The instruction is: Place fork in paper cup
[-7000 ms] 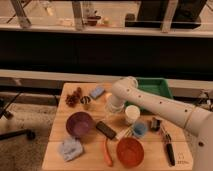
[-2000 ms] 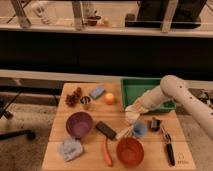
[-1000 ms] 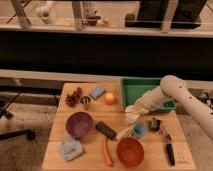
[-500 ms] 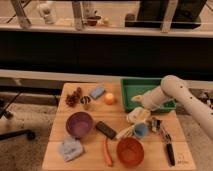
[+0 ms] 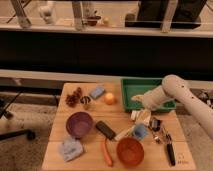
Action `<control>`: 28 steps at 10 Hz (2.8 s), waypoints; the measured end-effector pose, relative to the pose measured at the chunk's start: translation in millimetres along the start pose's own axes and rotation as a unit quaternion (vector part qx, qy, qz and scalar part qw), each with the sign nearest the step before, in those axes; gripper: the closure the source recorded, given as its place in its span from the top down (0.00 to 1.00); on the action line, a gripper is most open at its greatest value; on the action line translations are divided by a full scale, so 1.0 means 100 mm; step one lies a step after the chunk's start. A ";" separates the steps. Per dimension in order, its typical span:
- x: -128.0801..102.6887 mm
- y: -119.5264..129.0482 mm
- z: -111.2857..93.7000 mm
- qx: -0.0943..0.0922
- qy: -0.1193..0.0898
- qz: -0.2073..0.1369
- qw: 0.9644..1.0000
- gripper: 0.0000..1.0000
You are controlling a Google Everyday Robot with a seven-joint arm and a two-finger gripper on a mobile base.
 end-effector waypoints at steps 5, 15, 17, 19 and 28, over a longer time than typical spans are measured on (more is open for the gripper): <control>-0.05 0.03 -0.03 -0.004 -0.006 -0.012 1.000 0.80; -0.26 0.21 -0.16 -0.021 -0.018 -0.038 0.999 0.80; -0.27 0.24 -0.18 -0.020 -0.022 -0.041 0.999 0.80; -0.29 0.27 -0.20 -0.020 -0.025 -0.043 0.999 0.80; -0.32 0.41 -0.30 -0.015 -0.037 -0.056 0.998 0.80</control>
